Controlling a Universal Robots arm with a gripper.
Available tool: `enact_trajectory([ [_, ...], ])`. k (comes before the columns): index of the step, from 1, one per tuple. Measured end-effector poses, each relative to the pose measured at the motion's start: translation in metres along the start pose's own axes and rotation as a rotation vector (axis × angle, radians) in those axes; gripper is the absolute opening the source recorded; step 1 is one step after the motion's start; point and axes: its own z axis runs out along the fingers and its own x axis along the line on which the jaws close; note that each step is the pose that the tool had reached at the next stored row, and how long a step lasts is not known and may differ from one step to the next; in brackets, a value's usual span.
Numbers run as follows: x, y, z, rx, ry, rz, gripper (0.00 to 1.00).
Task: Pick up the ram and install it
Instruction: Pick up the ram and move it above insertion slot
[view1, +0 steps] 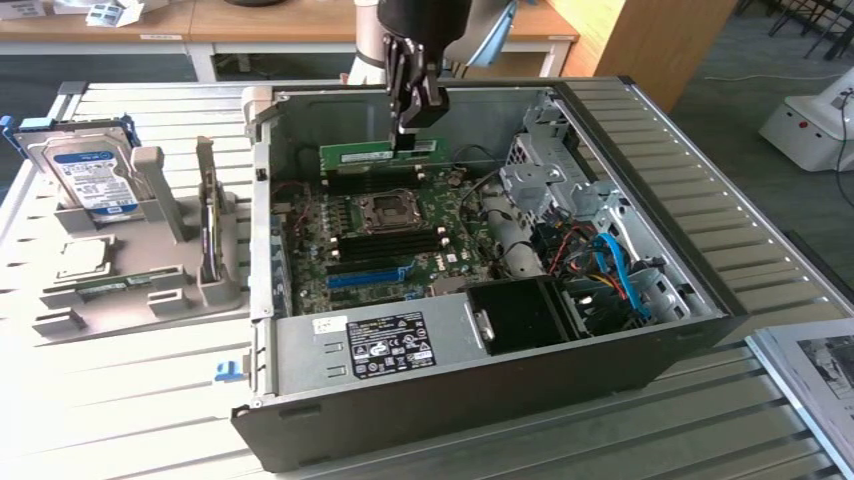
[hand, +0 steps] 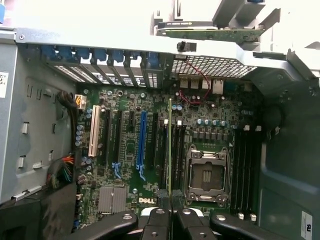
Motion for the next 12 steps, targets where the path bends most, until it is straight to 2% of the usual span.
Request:
enact_trajectory([
  [12,0.0001,-0.0032,0.0003,0.0006,-0.0006,0.011,0.12],
])
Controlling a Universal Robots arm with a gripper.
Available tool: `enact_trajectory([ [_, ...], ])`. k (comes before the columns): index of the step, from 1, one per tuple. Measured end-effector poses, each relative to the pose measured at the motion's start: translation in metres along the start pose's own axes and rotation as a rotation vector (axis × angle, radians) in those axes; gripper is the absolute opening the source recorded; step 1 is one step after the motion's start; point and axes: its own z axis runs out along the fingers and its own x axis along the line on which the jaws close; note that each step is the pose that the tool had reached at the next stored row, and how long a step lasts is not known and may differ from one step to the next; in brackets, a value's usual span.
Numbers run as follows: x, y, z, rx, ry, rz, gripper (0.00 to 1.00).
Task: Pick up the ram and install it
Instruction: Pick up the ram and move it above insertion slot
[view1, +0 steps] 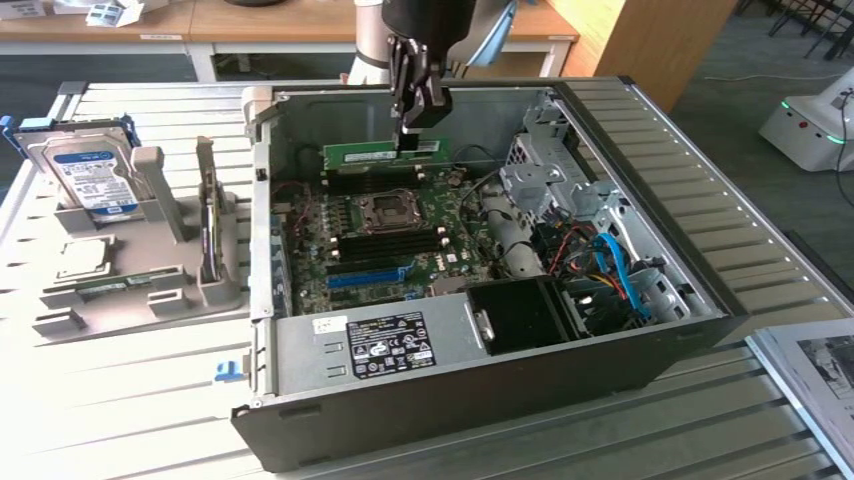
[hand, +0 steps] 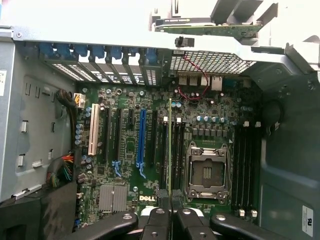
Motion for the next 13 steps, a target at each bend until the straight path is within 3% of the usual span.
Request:
enact_trajectory([
  [6,-0.0001,0.0012,0.0002,0.0084,0.0001,0.000,0.12],
  [13,0.0000,0.0011,0.0024,0.0093,0.0000,0.000,0.12],
])
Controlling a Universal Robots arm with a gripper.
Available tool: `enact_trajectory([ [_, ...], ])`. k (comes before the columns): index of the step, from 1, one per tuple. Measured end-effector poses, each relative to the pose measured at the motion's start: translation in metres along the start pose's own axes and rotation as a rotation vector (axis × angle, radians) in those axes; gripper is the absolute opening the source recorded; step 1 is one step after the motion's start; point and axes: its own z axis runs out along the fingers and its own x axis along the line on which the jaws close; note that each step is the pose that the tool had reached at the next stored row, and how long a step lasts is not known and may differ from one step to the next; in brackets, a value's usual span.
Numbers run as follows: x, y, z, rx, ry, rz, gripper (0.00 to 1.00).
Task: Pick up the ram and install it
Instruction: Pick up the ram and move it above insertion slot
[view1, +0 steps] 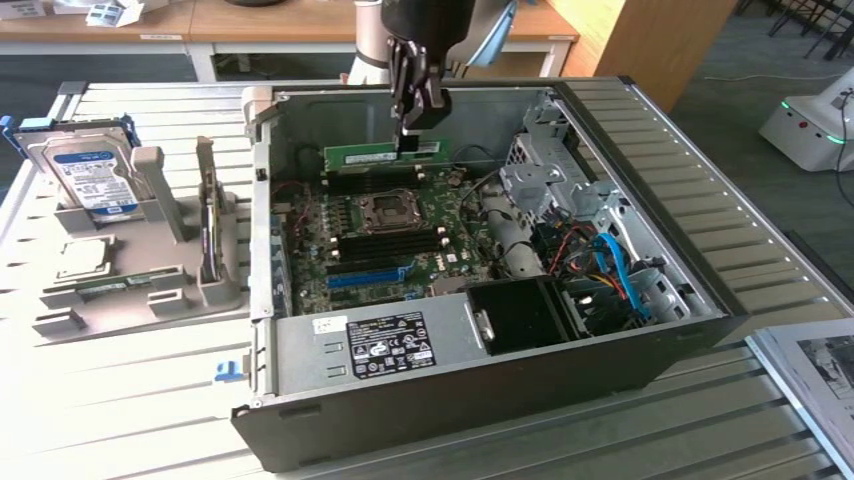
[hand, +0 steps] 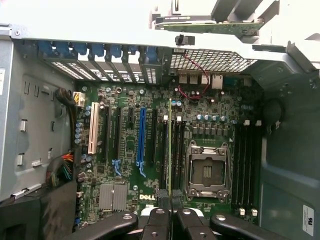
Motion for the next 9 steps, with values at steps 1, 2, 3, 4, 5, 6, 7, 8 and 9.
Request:
enact_trajectory([
  [1,0.0000,-0.0001,0.0010,0.0000,0.0001,0.000,0.12],
  [2,0.0000,-0.0002,0.0022,0.0002,0.0001,0.000,0.12],
  [3,0.0000,-0.0002,0.0033,0.0003,0.0002,0.000,0.12],
  [4,0.0000,-0.0002,0.0045,0.0004,0.0001,0.000,0.12],
  [5,0.0000,-0.0003,0.0056,0.0005,0.0002,0.000,0.12],
  [6,0.0000,-0.0004,0.0067,0.0006,0.0001,0.000,0.12],
  [7,0.0000,-0.0004,0.0079,0.0006,0.0001,0.000,0.12],
  [8,0.0000,-0.0005,0.0090,0.0007,0.0002,0.000,0.12],
  [9,0.0000,-0.0005,0.0100,0.0008,0.0001,0.000,0.12],
])
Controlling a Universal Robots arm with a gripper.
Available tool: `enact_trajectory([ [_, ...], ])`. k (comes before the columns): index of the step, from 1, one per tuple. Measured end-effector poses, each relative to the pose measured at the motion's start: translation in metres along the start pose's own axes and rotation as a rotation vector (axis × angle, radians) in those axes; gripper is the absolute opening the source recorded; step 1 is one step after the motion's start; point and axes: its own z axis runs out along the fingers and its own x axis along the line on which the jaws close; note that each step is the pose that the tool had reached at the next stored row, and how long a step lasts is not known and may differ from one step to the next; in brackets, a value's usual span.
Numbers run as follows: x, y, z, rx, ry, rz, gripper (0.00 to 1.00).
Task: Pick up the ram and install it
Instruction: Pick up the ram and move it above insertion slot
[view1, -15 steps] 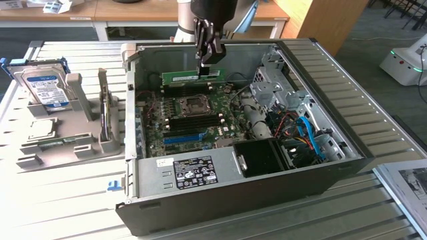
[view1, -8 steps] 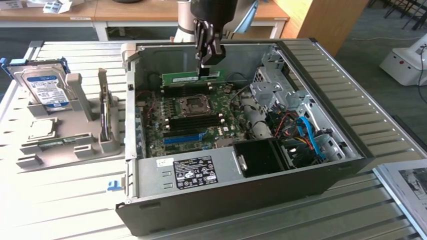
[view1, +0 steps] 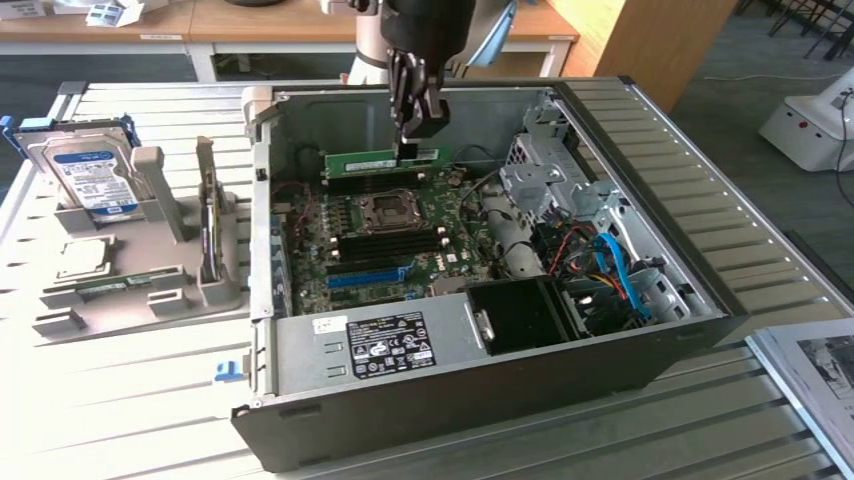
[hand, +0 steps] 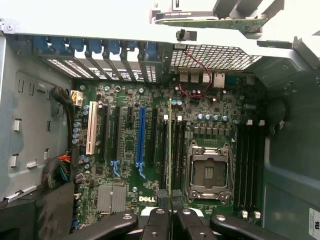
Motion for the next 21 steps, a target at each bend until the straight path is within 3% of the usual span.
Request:
enact_trajectory([
  [6,0.0000,-0.0004,0.0007,0.0000,0.0001,0.000,0.12],
  [14,0.0004,-0.0096,0.0004,0.0000,0.0001,0.000,0.12],
  [21,0.0004,-0.0098,0.0004,0.0000,-0.0003,0.007,0.12],
])
